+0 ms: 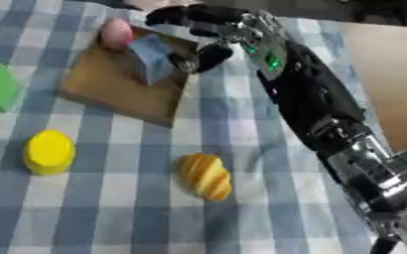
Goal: Pick up objects on the table and place them in the box.
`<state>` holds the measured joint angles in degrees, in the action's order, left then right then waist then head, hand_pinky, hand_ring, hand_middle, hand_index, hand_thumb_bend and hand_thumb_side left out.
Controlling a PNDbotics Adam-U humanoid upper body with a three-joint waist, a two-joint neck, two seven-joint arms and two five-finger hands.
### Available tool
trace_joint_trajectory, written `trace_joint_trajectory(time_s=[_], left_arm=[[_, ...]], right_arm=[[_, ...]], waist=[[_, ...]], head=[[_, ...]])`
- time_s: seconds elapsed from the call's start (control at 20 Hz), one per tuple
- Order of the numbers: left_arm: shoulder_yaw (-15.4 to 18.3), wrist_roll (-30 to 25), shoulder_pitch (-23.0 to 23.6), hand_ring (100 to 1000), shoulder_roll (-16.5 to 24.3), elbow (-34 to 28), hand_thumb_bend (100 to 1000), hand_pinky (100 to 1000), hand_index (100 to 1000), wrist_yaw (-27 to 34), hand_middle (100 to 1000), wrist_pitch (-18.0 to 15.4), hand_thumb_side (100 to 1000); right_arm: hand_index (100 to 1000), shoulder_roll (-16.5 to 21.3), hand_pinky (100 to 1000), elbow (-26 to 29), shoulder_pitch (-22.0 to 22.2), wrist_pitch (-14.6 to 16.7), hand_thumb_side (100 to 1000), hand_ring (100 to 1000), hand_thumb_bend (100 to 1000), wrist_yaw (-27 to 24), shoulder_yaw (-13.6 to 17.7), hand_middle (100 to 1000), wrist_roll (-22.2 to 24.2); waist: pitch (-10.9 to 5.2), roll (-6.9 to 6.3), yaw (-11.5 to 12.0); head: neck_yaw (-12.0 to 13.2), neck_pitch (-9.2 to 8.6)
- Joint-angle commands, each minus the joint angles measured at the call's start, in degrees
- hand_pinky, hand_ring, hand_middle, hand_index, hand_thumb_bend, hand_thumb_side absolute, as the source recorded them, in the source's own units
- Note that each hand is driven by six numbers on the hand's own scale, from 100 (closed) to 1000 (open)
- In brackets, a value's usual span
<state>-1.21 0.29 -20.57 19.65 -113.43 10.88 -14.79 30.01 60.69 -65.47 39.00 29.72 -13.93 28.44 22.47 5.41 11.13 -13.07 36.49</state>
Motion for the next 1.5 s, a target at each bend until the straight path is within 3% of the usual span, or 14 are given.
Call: trace_joint_trajectory(time_s=[0.05, 0.15, 0.25, 0.55, 0.8, 1.05, 1.3, 1.5], left_arm=[[0.51, 0.18, 0.11, 837, 0.92, -1.16, 100, 758, 857, -0.16, 728, 0.20, 636], [0.65, 0.39, 0.40, 836, 0.95, -1.16, 100, 758, 856, -0.20, 727, 0.26, 636], [0.75, 0.59, 0.68, 836, 0.96, -1.16, 100, 758, 855, -0.23, 727, 0.29, 636], [0.89, 0.95, 1.42, 836, 0.86, -1.16, 100, 759, 853, -0.26, 727, 0.37, 635], [0.91, 1.00, 2.04, 837, 0.71, -1.16, 100, 758, 852, -0.26, 727, 0.51, 636], [0.75, 0.82, 2.51, 838, 0.66, -1.16, 100, 757, 851, -0.34, 726, 0.64, 636], [0.68, 0.60, 2.72, 838, 0.65, -1.16, 100, 756, 850, -0.47, 726, 0.73, 632], [0.60, 0.49, 2.70, 839, 0.56, -1.16, 100, 756, 850, -0.49, 726, 0.78, 637]], right_arm=[[1000, 5.82, 914, 10.27, 0.47, 0.98, 217, 1000, 100, -3.67, -1.29, 872, 0.88], [952, 8.54, 863, 17.05, 2.15, -1.30, 207, 911, 100, -5.65, -1.90, 737, -1.28], [921, 11.27, 842, 23.44, 4.27, -3.68, 205, 858, 100, -7.60, -2.34, 674, -3.34], [957, 18.49, 834, 38.48, 12.30, -6.41, 252, 893, 100, -6.92, -5.09, 808, -2.51], [949, 20.13, 840, 47.74, 18.43, -7.74, 250, 891, 100, -6.57, -6.07, 805, -1.21], [942, 19.70, 849, 50.70, 21.71, -9.14, 248, 881, 100, -7.39, -7.79, 786, 1.86], [947, 18.70, 862, 50.46, 23.33, -9.66, 229, 882, 100, -7.43, -8.78, 784, 5.46], [962, 17.69, 871, 49.43, 24.42, -9.69, 271, 885, 100, -7.14, -9.38, 789, 8.03]], waist=[[-1.94, -0.39, -0.49], [-2.41, -0.46, -0.99], [-2.86, -0.59, -1.41], [-4.07, -1.21, -2.78], [-4.68, -1.57, -3.80], [-4.65, -1.93, -4.59], [-4.08, -2.25, -5.06], [-3.75, -2.42, -5.23]], head=[[0.70, 0.69], [1.04, 0.89], [1.38, 0.88], [2.89, 0.76], [3.83, 0.89], [4.78, 1.36], [5.61, 1.74], [5.93, 2.00]])
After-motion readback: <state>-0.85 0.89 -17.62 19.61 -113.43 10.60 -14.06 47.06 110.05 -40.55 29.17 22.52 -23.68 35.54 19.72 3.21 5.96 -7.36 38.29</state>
